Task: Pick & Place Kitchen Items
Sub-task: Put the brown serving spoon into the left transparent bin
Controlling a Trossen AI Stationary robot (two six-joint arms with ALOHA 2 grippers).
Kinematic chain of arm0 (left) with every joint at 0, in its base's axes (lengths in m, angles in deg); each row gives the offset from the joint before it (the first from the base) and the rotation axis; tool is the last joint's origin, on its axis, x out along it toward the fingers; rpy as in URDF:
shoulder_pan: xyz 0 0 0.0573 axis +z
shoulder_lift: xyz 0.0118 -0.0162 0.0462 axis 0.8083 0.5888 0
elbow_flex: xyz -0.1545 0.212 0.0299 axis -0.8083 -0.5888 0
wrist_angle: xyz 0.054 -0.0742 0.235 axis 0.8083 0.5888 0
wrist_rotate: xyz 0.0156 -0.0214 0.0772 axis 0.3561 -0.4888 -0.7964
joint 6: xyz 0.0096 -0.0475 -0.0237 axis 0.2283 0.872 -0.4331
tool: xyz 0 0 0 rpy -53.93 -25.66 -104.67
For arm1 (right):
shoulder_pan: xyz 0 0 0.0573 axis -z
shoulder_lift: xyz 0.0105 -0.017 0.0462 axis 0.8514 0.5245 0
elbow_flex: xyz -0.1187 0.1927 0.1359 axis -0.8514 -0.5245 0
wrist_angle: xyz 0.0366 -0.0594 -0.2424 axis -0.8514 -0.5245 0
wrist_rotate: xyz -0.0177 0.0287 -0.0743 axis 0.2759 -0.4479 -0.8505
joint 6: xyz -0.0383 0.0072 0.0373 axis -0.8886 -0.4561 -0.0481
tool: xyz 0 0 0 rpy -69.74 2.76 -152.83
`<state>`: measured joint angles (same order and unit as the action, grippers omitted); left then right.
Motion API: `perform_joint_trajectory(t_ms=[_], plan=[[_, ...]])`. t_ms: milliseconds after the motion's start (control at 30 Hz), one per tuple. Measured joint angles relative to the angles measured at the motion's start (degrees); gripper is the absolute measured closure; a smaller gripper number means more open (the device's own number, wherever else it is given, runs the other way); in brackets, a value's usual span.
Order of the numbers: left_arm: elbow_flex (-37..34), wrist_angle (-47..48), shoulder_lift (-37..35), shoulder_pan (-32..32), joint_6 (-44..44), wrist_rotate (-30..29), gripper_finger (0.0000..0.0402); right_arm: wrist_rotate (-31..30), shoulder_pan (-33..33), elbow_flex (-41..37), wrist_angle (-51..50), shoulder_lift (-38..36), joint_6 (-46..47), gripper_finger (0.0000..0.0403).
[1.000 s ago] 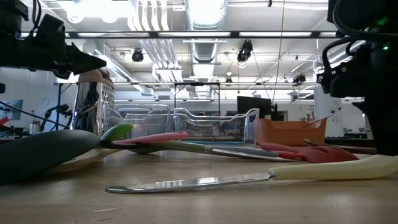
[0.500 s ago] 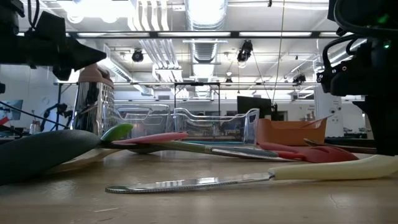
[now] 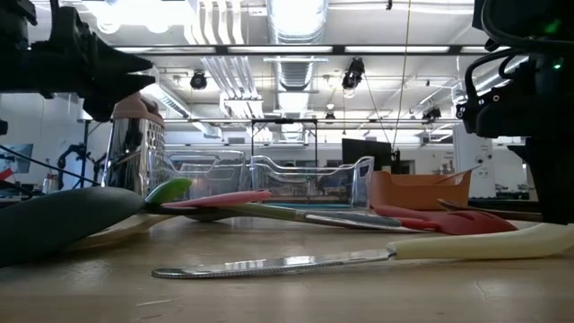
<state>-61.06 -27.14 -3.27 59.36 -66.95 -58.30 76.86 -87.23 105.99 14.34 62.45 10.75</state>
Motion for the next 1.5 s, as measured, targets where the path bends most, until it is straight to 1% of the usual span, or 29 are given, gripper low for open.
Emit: perform_joint_trajectory(t_ms=[67, 167, 367, 533, 733, 900, 1067, 1233, 1500], plan=[[0.00, -0.02, 0.17, 0.00, -0.05, 2.99, 0.0204, -0.01, 0.00, 0.02, -0.01, -0.01, 0.00, 0.0390], [0.00, -0.03, 0.99, -0.01, 0.03, 5.32, 0.0192, -0.02, 0.00, 0.02, -0.07, -0.02, -0.21, 0.0390], [0.00, -0.55, 5.75, -0.15, 3.51, 5.63, 0.0199, -0.05, 0.00, 0.02, -0.05, -0.02, -0.31, 0.0390], [0.30, -3.68, 12.04, -0.68, 4.75, 6.15, 0.0204, -0.06, 0.00, 0.02, -0.05, -0.02, -0.15, 0.0390], [5.25, -4.20, 23.22, -1.62, 3.89, 6.71, 0.0204, -0.11, 0.07, 0.02, -0.04, -0.02, 0.00, 0.0390], [8.22, -14.16, 34.07, -2.97, 3.25, 6.96, 0.0204, -0.50, 0.07, 0.02, -0.05, -0.02, 0.00, 0.0390], [10.07, -25.92, 45.31, -3.77, 4.62, 9.08, 0.0204, -1.19, 0.07, 0.02, 0.02, -0.02, -0.04, 0.0390], [12.55, -33.38, 56.37, -4.17, 5.69, 12.03, 0.0204, -1.24, 0.04, 0.02, 0.11, -0.02, -0.21, 0.0390], [21.31, -37.57, 71.56, -4.66, 5.96, 13.49, 0.0204, -1.24, 0.04, 0.02, 0.13, -0.02, -0.44, 0.0390]])
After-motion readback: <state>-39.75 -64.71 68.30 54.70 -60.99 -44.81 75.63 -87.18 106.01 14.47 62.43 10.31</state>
